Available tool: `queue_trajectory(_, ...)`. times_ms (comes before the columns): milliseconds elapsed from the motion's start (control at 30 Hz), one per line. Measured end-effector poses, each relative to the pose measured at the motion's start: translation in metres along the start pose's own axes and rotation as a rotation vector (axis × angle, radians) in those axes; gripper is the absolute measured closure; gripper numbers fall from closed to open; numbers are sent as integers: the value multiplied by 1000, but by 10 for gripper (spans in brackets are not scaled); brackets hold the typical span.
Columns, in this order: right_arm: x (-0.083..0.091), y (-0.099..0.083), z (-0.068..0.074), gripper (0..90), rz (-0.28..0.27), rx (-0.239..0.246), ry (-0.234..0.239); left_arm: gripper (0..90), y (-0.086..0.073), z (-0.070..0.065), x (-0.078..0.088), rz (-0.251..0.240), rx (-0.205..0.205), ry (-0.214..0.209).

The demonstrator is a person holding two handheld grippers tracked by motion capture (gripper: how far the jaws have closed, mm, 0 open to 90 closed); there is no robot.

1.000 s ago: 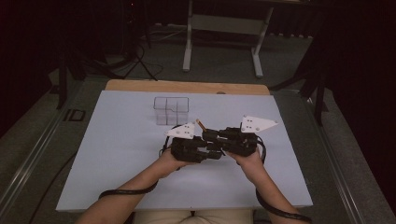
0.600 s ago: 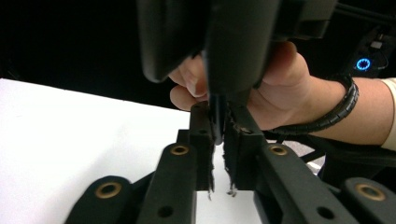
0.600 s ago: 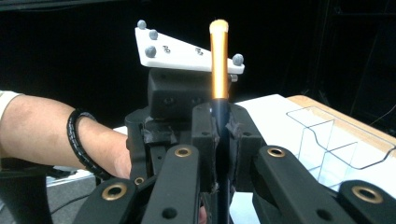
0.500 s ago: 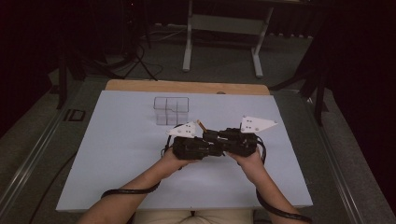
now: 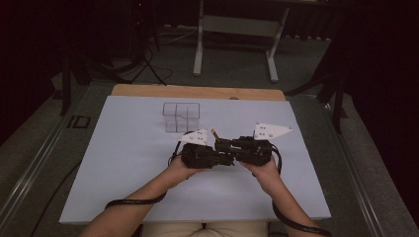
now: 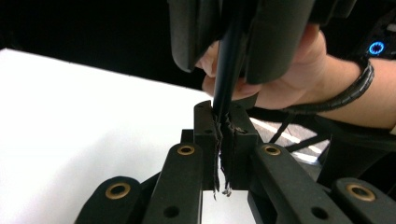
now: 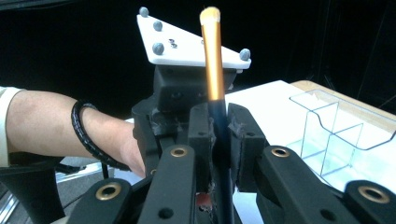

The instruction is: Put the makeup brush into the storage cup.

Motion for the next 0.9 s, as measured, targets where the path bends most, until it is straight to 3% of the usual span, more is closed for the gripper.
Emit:
queue_trajectory(67,1,2,0,746,-8,-7,1,865,-1,0,0,27,-6,7)
queue_trajectory(200,3,9,1,743,-4,-3,-11,865,-6,1,-3,69,3,6)
queue_trajectory(467,2,15,2,788,51,3,-9,865,-13,2,-7,113,0,4)
queue_trajectory(700,2,14,1,836,65,25,-14,864,-15,1,-8,109,11,-22)
queue_trajectory(900,5,15,1,841,49,37,-34,827,-15,0,-6,53,20,-23)
Point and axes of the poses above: each handheld gripper's, and its own axes: x roughly backward along the jaws, y roughly out of its top, z roughly to its left, the point moved 5 cm from there along -x, roughly forward along the jaws, and after that the axes turned 3 degrees about z, right-handed, at the moved point
